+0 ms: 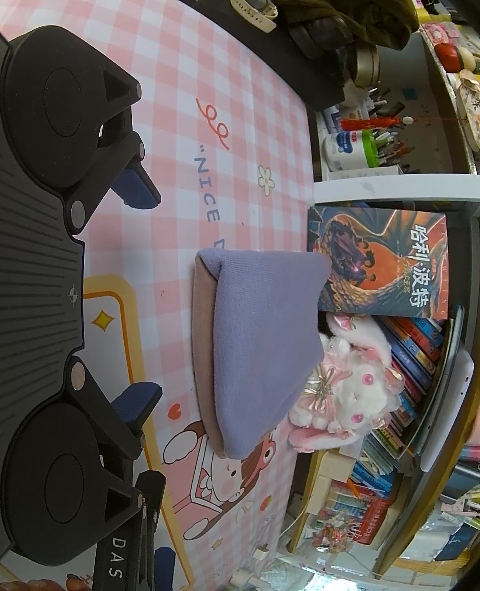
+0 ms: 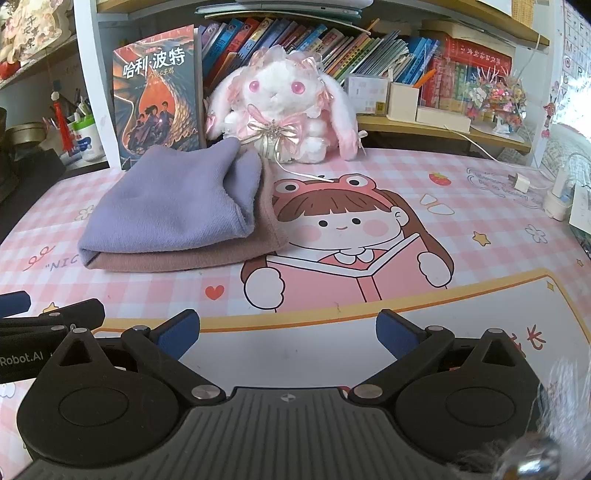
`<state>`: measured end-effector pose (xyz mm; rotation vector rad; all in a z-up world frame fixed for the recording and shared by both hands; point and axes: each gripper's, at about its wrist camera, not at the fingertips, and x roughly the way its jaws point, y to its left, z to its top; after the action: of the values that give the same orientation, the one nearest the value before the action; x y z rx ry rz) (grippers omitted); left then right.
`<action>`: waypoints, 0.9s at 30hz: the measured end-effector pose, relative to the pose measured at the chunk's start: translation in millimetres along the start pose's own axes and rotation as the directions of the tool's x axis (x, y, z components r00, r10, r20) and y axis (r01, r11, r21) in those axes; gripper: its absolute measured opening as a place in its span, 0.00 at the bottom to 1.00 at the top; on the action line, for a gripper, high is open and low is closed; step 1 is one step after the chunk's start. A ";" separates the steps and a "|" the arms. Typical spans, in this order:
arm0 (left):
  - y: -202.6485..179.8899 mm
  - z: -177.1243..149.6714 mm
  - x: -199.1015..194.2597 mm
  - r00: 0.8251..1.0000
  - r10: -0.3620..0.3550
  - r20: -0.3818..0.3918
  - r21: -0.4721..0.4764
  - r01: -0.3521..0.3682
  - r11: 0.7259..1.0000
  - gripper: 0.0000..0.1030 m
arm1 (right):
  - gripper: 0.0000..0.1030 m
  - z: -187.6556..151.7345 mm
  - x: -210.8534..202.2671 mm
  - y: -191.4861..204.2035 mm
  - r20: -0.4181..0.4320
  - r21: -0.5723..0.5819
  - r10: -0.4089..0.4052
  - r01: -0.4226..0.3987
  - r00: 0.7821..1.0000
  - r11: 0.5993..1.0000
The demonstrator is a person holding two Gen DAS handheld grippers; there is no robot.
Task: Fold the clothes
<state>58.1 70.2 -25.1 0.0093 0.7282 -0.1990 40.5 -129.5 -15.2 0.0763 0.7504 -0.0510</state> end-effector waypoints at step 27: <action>1.1 -0.5 -0.2 1.000 -0.009 -0.003 0.001 0.009 1.000 0.98 | 1.00 -0.4 1.1 1.8 -0.009 -0.002 -0.004 0.004 1.000 1.000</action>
<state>57.8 71.3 -25.4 0.0068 0.7311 -0.2079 41.2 -127.7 -16.1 0.0736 0.7593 -0.0541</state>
